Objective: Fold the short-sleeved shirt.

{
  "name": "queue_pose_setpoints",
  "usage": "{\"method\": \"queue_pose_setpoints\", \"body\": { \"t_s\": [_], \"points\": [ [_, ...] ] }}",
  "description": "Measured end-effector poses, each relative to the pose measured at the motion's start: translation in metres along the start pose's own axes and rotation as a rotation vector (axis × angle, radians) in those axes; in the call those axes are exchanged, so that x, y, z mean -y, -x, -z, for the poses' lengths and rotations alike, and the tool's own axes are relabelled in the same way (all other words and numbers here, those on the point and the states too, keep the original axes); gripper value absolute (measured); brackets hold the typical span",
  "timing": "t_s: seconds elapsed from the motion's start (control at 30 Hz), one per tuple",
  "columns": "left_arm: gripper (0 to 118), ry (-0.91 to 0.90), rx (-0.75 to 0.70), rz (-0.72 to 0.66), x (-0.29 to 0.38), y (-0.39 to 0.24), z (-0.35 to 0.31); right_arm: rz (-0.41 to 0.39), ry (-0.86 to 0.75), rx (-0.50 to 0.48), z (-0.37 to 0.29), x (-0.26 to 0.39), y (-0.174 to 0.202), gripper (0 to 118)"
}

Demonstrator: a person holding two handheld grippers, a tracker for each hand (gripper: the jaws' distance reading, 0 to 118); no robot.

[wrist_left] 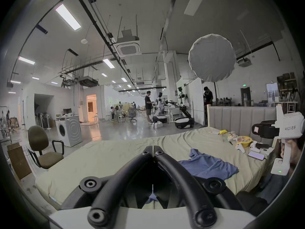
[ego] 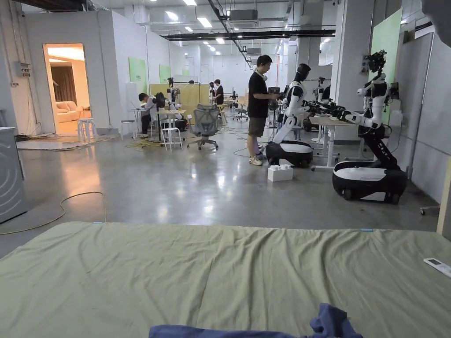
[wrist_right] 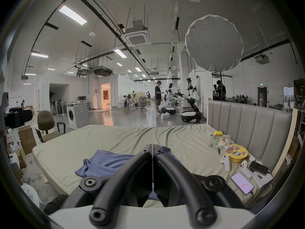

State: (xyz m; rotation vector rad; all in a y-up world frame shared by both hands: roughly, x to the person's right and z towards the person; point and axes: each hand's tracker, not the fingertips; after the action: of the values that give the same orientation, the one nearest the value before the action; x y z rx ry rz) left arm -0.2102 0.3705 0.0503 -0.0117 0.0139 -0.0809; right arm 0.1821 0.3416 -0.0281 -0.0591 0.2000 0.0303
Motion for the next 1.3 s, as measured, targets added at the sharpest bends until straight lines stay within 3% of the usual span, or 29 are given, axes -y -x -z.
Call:
{"method": "queue_pose_setpoints", "body": {
  "t_s": [0.1, 0.27, 0.53, 0.87, 1.07, 1.17, 1.2, 1.23, 1.3],
  "points": [
    [0, 0.026, -0.048, 0.042, 0.0, 0.001, 0.002, -0.015, -0.038, -0.008, -0.001, -0.006, 0.005, 0],
    [0, 0.028, -0.048, -0.033, 0.001, 0.01, 0.003, -0.03, -0.022, -0.014, -0.001, -0.009, 0.008, 0],
    [0, 0.064, -0.024, -0.037, 0.003, 0.01, 0.005, 0.024, 0.012, -0.033, 0.001, -0.001, 0.011, 0],
    [0, 0.103, -0.012, -0.047, 0.019, 0.031, 0.018, 0.02, 0.052, -0.036, 0.011, 0.009, 0.012, 0],
    [0, 0.156, -0.008, -0.105, 0.041, 0.051, 0.032, 0.012, 0.093, -0.045, 0.018, 0.017, 0.011, 0],
    [0, 0.236, 0.042, -0.188, 0.069, 0.058, 0.065, 0.067, 0.132, -0.05, 0.023, 0.027, 0.008, 0],
    [3, 0.263, 0.056, -0.224, 0.083, 0.064, 0.079, 0.1, 0.152, -0.057, 0.026, 0.032, 0.007, 0],
    [13, 0.304, 0.065, -0.257, 0.095, 0.064, 0.092, 0.142, 0.194, -0.056, 0.029, 0.038, 0.006, 0],
    [45, 0.429, 0.035, -0.304, 0.128, 0.081, 0.127, 0.129, 0.2, -0.048, 0.032, 0.046, 0.006, 0]
  ]
}}
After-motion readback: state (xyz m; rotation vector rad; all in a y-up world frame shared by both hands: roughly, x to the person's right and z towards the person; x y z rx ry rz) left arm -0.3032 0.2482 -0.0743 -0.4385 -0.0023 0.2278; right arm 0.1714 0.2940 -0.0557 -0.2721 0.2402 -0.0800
